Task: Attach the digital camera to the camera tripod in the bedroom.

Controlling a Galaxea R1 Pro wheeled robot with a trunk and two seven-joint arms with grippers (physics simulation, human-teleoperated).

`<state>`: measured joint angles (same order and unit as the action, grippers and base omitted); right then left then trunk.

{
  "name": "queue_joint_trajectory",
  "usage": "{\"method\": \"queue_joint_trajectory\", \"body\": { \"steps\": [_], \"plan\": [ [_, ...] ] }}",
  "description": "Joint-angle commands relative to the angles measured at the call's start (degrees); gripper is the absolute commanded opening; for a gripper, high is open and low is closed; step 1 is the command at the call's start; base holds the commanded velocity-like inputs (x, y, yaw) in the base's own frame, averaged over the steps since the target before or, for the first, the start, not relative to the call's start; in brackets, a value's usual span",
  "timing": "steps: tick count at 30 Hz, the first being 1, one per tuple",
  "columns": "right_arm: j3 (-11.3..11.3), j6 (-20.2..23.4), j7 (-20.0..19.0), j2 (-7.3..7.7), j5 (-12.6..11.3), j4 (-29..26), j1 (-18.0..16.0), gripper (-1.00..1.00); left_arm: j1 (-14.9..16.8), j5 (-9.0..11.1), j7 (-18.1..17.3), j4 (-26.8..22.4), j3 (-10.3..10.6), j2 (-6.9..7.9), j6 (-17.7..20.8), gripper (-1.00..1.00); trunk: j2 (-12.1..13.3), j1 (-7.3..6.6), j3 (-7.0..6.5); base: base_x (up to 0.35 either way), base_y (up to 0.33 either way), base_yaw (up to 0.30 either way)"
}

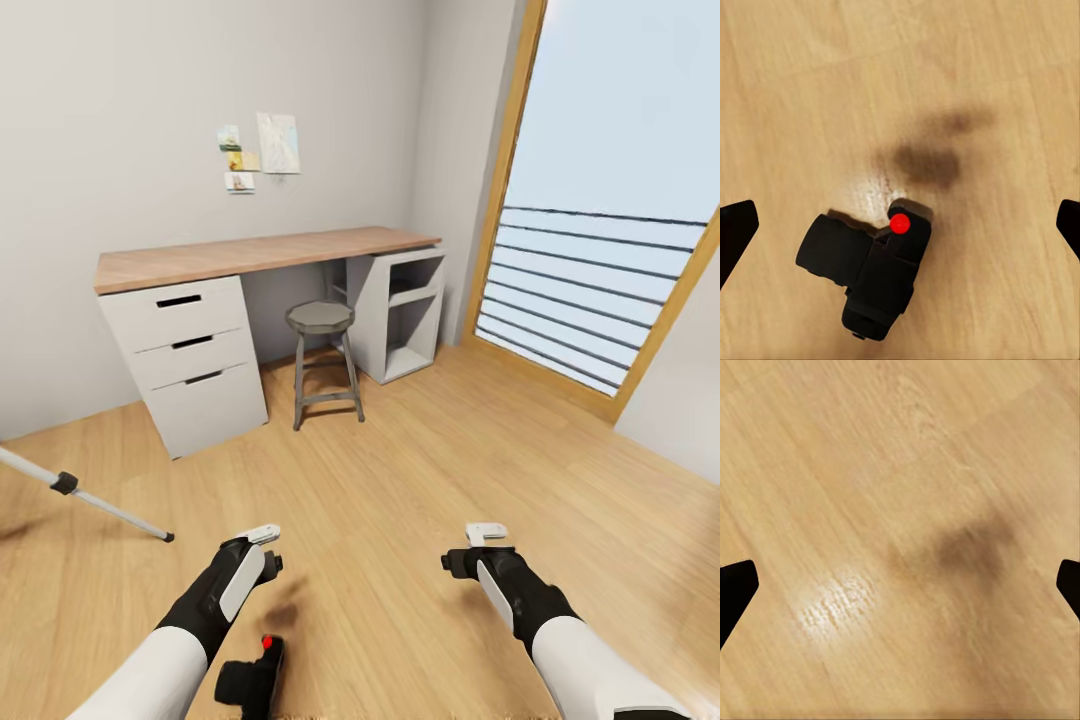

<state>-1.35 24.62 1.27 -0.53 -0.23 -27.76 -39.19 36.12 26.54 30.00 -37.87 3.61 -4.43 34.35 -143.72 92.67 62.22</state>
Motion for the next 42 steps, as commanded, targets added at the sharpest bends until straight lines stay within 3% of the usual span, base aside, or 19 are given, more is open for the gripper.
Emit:
{"method": "queue_joint_trajectory", "body": {
  "steps": [1,42],
  "plan": [
    [-0.14,0.34,0.13,0.01,-0.03,-0.11,-0.01,1.00,0.02,0.58,0.56,-0.07,0.26,0.04,0.10,1.00,-0.04,0.01,0.28,0.000,0.000,0.000],
    [0.05,0.34,0.13,0.14,-0.12,-0.02,-0.01,1.00,0.03,0.74,0.61,1.04,0.48,0.07,0.10,1.00,-0.59,1.07,9.36,0.000,0.000,0.000]
  ]
}}
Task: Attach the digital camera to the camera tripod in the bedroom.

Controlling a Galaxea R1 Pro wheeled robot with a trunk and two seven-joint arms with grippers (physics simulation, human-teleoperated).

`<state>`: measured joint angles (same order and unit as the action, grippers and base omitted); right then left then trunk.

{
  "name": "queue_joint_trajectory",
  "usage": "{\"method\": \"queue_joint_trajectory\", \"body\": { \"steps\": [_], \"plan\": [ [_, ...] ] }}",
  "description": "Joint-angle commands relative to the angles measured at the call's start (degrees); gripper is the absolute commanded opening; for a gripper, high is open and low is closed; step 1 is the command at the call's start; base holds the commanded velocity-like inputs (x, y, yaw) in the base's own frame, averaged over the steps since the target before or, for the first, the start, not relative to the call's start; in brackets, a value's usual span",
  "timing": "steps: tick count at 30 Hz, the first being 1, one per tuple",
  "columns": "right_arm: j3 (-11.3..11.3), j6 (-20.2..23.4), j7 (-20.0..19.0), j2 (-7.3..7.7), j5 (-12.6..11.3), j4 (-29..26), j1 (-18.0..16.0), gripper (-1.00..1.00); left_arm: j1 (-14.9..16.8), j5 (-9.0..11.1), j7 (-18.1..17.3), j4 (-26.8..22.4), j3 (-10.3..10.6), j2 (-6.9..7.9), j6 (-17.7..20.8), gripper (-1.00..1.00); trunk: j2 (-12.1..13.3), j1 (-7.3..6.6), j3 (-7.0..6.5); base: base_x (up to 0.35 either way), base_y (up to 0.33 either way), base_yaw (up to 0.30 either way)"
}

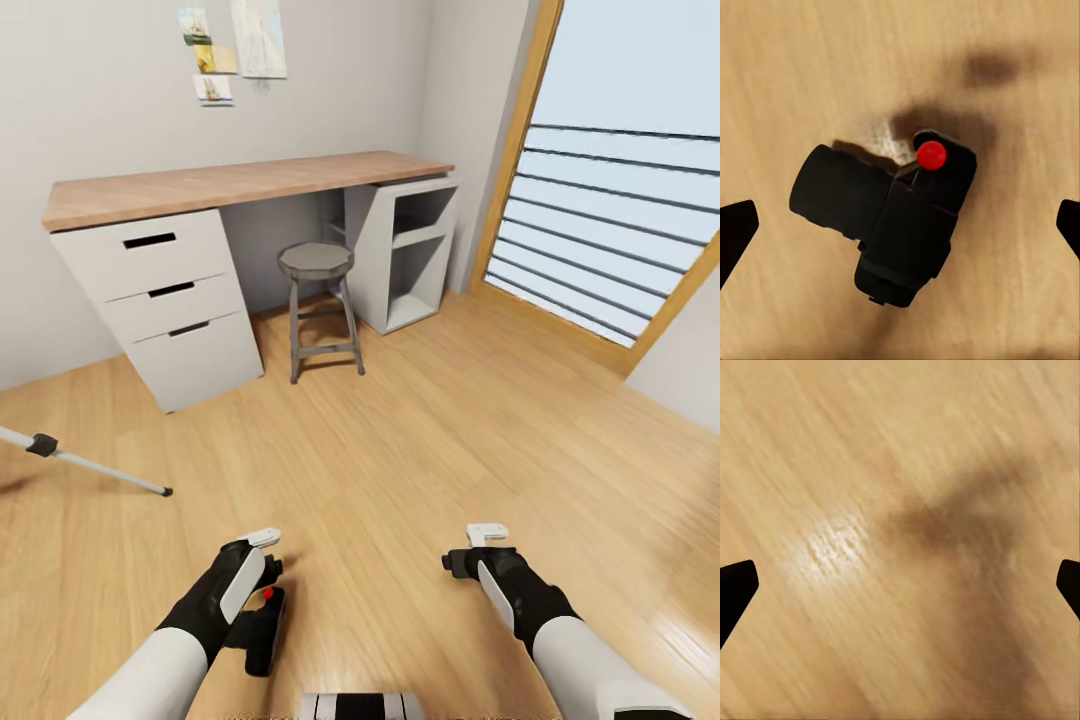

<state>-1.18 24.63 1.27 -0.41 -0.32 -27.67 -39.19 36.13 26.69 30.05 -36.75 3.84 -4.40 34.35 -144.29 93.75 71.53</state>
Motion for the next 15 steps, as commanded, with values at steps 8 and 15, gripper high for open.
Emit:
{"method": "queue_joint_trajectory", "body": {
  "steps": [8,15],
  "plan": [
    [-0.14,0.33,0.13,0.05,0.04,-0.10,-0.01,1.00,-0.01,0.72,0.61,0.23,0.26,0.13,0.11,1.00,-0.13,0.19,1.82,0.000,0.000,0.000],
    [-0.14,0.33,0.13,0.05,0.05,-0.05,-0.01,1.00,-0.01,0.61,0.54,1.57,0.26,0.52,0.11,1.00,-0.22,0.37,3.38,0.000,0.000,0.000]
  ]
}}
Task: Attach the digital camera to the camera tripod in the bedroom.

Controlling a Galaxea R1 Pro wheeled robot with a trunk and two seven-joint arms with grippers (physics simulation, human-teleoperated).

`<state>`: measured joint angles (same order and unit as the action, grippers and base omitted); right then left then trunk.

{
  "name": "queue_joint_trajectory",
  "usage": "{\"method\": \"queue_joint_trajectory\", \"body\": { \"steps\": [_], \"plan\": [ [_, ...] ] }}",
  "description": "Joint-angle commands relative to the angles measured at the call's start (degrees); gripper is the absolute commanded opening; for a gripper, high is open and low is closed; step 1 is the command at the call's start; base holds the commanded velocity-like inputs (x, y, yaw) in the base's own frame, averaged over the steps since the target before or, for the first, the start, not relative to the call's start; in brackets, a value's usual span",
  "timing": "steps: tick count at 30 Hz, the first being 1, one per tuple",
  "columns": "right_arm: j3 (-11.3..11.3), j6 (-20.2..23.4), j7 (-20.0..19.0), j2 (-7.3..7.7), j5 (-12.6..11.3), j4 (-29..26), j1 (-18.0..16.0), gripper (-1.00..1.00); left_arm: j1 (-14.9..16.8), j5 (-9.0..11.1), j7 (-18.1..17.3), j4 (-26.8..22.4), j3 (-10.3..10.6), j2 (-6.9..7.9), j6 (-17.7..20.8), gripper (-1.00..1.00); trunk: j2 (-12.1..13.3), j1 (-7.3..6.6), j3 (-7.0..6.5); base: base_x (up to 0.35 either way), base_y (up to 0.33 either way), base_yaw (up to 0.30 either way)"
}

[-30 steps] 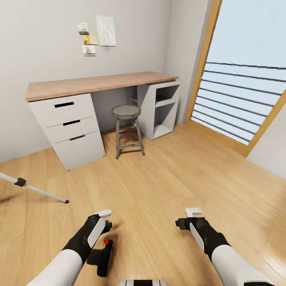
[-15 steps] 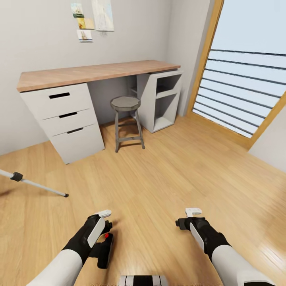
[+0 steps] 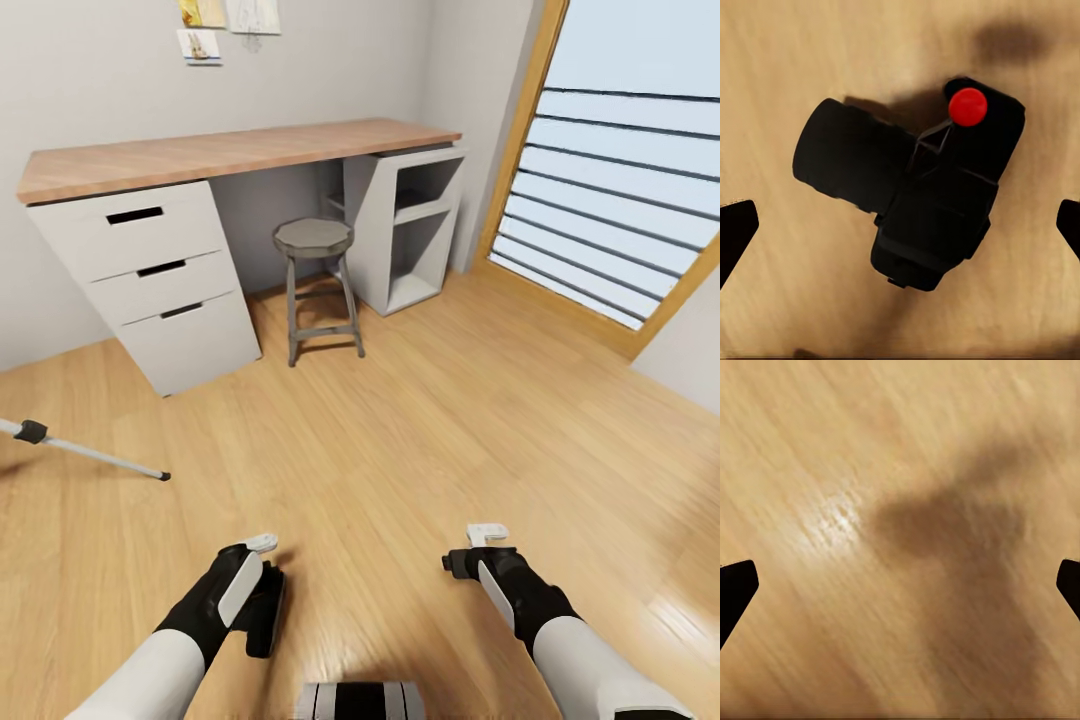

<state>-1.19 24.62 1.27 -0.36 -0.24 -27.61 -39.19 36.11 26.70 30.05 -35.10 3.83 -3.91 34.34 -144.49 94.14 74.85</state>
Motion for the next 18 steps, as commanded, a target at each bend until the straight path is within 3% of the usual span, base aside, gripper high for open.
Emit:
{"method": "queue_joint_trajectory", "body": {
  "steps": [1,18],
  "plan": [
    [-0.13,0.34,0.13,0.01,-0.02,-0.12,-0.01,1.00,0.02,0.58,0.55,-0.04,0.28,0.04,0.11,1.00,-0.03,0.01,0.27,0.000,0.000,0.000],
    [-0.13,0.25,0.13,-0.07,-0.02,-0.09,-0.01,1.00,0.02,0.61,0.54,0.12,0.42,0.05,0.11,1.00,-0.26,0.45,4.04,0.000,0.000,0.000]
  ]
}}
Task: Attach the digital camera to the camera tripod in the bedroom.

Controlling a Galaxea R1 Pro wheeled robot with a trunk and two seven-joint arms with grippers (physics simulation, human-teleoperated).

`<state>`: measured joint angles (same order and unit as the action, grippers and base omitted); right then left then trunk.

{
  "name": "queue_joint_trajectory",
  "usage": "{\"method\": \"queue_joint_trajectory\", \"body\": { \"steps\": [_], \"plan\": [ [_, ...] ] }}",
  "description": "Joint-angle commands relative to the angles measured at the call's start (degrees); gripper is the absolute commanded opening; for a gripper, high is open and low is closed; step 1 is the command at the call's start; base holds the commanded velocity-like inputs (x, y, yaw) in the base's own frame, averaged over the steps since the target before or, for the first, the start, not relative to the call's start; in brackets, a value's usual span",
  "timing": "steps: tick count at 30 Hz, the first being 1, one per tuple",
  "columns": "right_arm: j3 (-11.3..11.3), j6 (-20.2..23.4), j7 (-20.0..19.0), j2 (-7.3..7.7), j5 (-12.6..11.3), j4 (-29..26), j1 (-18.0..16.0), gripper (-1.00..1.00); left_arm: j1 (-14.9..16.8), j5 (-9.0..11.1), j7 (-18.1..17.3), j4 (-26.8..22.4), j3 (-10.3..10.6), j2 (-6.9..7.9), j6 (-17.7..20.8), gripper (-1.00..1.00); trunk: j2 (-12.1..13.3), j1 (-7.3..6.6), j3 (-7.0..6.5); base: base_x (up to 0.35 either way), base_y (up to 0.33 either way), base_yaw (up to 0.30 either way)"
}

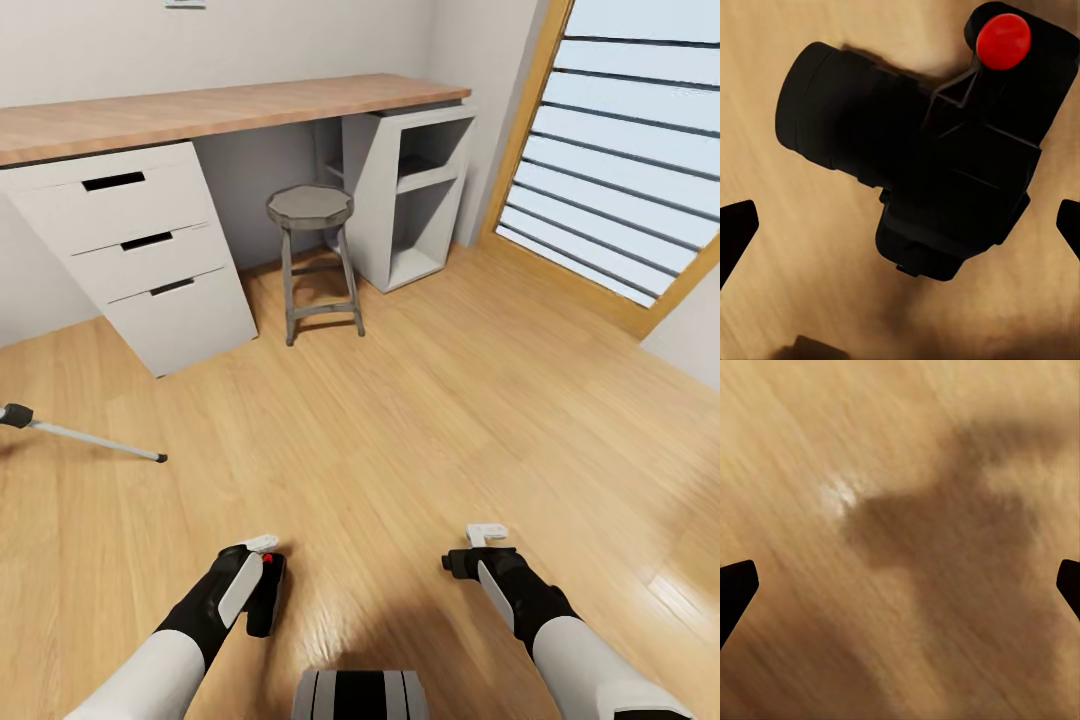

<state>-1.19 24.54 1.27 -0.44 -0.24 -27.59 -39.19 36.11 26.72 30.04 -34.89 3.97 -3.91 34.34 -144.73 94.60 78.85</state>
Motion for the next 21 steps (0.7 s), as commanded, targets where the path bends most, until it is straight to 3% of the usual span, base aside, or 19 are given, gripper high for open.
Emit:
{"method": "queue_joint_trajectory", "body": {
  "steps": [1,21],
  "plan": [
    [-0.13,0.34,0.13,0.00,-0.02,-0.11,-0.01,1.00,0.01,0.58,0.55,-0.09,0.30,0.04,0.11,1.00,-0.02,-0.01,0.05,0.000,0.000,0.000],
    [-0.14,0.39,0.13,0.09,-0.02,-0.18,-0.01,1.00,0.01,0.60,0.55,-0.17,0.33,-0.05,0.11,1.00,-0.02,-0.01,0.05,0.000,0.000,0.000]
  ]
}}
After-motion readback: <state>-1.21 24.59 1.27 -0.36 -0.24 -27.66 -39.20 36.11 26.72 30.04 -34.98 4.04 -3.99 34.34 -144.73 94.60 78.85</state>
